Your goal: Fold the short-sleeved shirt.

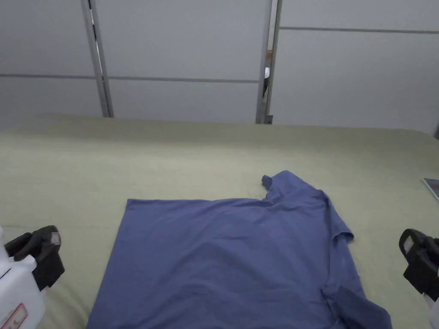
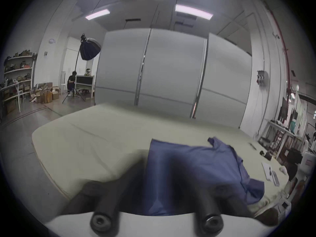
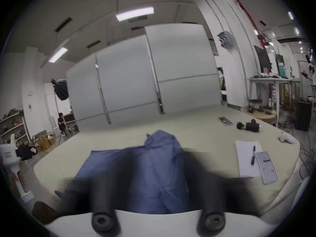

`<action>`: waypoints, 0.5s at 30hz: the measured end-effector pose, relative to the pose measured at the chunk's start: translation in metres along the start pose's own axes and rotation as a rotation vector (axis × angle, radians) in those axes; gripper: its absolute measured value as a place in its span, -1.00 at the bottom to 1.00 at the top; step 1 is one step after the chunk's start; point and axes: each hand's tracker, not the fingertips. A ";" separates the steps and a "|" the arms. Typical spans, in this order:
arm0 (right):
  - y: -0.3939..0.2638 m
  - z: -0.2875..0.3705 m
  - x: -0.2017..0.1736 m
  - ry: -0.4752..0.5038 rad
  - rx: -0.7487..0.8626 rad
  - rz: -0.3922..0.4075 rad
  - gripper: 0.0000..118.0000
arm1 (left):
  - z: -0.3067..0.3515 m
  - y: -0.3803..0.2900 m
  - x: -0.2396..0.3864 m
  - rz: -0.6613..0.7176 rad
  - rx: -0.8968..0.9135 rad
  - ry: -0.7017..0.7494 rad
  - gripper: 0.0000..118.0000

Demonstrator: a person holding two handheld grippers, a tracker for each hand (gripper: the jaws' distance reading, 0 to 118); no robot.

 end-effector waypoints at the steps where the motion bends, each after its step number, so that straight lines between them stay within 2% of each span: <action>1: 0.000 -0.001 0.000 0.093 -0.037 0.012 -0.97 | -0.010 -0.004 -0.004 -0.019 -0.063 -0.098 -1.00; 2: -0.002 0.000 -0.002 0.193 -0.081 0.006 -0.97 | -0.011 -0.006 -0.005 -0.007 -0.060 -0.099 -1.00; 3: -0.006 0.001 -0.008 0.137 -0.069 0.004 -0.97 | -0.012 -0.008 -0.007 -0.009 -0.063 -0.059 -1.00; 5: -0.012 0.000 -0.008 0.157 -0.091 0.056 -0.97 | -0.017 -0.024 -0.008 -0.054 -0.136 -0.052 -1.00; 7: -0.021 0.001 -0.010 0.152 -0.118 0.055 -0.97 | -0.034 -0.040 -0.016 -0.056 -0.271 -0.012 -0.99; 8: -0.019 -0.004 -0.002 0.164 -0.137 0.048 -0.97 | -0.043 -0.051 -0.021 -0.048 -0.343 0.000 -0.34; 9: -0.022 -0.004 -0.001 0.159 -0.146 0.037 -0.97 | -0.050 -0.066 -0.029 -0.020 -0.456 0.013 0.58; 10: -0.025 -0.004 0.000 0.152 -0.159 0.025 -0.97 | -0.060 -0.083 -0.034 0.029 -0.556 0.004 1.00; 12: -0.024 -0.004 -0.001 0.146 -0.182 0.015 -0.97 | -0.067 -0.104 -0.039 0.115 -0.590 -0.032 0.96; 15: -0.026 -0.002 0.005 0.129 -0.219 0.016 -0.97 | -0.086 -0.131 -0.037 0.101 -0.661 0.000 0.93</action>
